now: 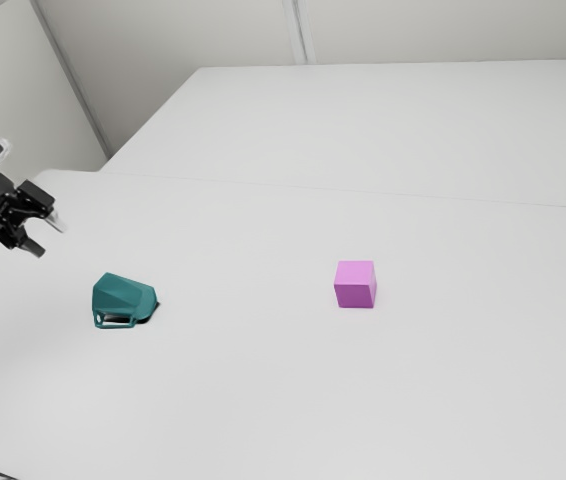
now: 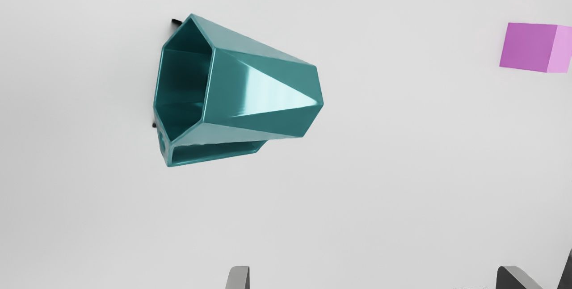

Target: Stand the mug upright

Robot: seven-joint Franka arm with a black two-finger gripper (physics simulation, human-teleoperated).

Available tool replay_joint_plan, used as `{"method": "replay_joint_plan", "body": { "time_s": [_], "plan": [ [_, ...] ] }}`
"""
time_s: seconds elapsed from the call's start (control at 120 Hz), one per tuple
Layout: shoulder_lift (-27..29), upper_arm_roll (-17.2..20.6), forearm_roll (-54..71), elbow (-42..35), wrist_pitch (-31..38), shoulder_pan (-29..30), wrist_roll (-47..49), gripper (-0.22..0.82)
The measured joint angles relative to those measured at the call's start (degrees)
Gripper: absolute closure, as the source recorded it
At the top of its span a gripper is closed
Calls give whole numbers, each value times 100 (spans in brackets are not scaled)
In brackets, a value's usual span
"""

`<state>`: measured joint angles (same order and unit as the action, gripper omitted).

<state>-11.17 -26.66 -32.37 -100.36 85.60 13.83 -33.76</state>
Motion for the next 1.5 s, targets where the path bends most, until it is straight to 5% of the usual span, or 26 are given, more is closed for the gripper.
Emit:
{"method": "replay_joint_plan", "body": {
  "time_s": [0.358, 0.775, 0.967, 1.075, 1.5],
  "plan": [
    [-1152, 11, -1000, 14, 173, 296, -1421, 0],
    [-1642, 409, -1622, -151, 192, 313, -2532, 0],
    [-1646, 417, -1759, -183, 99, 446, -2787, 44],
    [-1647, 417, -1783, -201, 60, 476, -2890, 60],
    [-1390, 417, -1796, -364, -72, 479, -3126, 77]
  ]
}}
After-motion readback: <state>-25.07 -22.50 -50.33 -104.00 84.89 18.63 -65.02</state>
